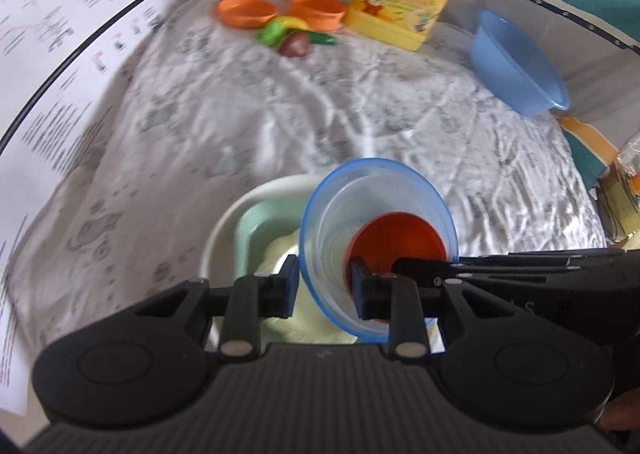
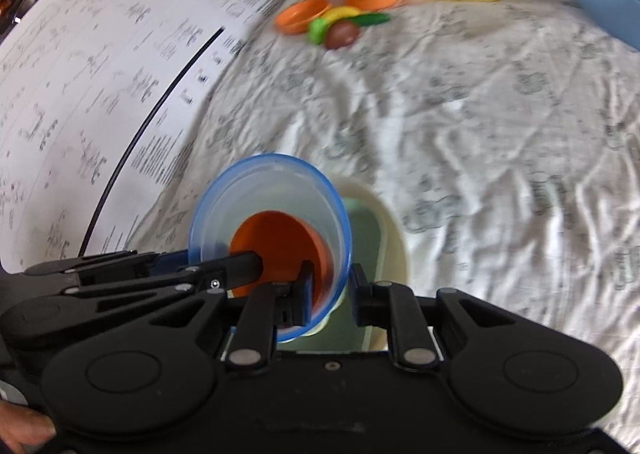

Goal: Organize plates and bowls
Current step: 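Lift the nested bowls with both grippers and carry them over the plate stack, then lower the nested bowls onto the yellow plate and open both grippers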

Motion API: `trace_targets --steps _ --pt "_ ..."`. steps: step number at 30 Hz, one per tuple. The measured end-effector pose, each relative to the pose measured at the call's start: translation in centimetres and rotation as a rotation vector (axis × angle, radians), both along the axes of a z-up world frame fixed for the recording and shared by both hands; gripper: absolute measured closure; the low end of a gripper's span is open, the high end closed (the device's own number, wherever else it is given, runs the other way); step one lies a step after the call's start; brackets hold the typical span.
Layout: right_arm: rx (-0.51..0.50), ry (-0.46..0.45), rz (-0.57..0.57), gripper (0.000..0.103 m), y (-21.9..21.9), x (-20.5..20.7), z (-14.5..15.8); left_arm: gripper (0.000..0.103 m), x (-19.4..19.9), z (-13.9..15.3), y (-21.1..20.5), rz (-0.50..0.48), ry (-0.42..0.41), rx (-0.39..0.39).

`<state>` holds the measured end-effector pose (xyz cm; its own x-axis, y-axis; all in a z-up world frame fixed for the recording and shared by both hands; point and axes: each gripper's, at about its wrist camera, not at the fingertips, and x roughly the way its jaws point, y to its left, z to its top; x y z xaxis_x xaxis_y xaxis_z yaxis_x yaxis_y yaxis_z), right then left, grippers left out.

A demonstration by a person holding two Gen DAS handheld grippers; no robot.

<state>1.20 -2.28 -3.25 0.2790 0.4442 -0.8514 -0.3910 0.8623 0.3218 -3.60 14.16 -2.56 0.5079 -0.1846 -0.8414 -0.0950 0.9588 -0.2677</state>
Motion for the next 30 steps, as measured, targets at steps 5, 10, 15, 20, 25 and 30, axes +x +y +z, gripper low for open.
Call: trace_targets --steps 5,10,15,20,25,30 --pt "-0.014 0.031 0.013 0.085 0.9 -0.3 -1.1 0.076 -0.8 -1.0 1.2 0.016 0.019 -0.016" --pt "-0.033 0.035 0.008 0.085 1.1 0.0 -1.5 0.076 -0.5 -1.8 1.2 0.014 0.027 -0.026" --pt "-0.036 0.036 0.004 0.085 1.2 0.2 -1.8 0.075 -0.1 -2.7 1.2 0.010 0.035 -0.025" --pt "-0.033 0.046 -0.002 0.083 1.5 0.5 -2.2 0.071 0.1 -3.1 1.2 0.010 0.032 -0.011" --pt "-0.022 0.048 -0.017 0.083 1.2 0.8 -2.2 0.064 0.3 -2.9 1.3 0.011 0.020 0.001" --pt "-0.022 0.041 -0.020 0.082 1.1 0.8 -2.1 0.063 0.4 -2.8 1.1 0.009 0.015 0.009"
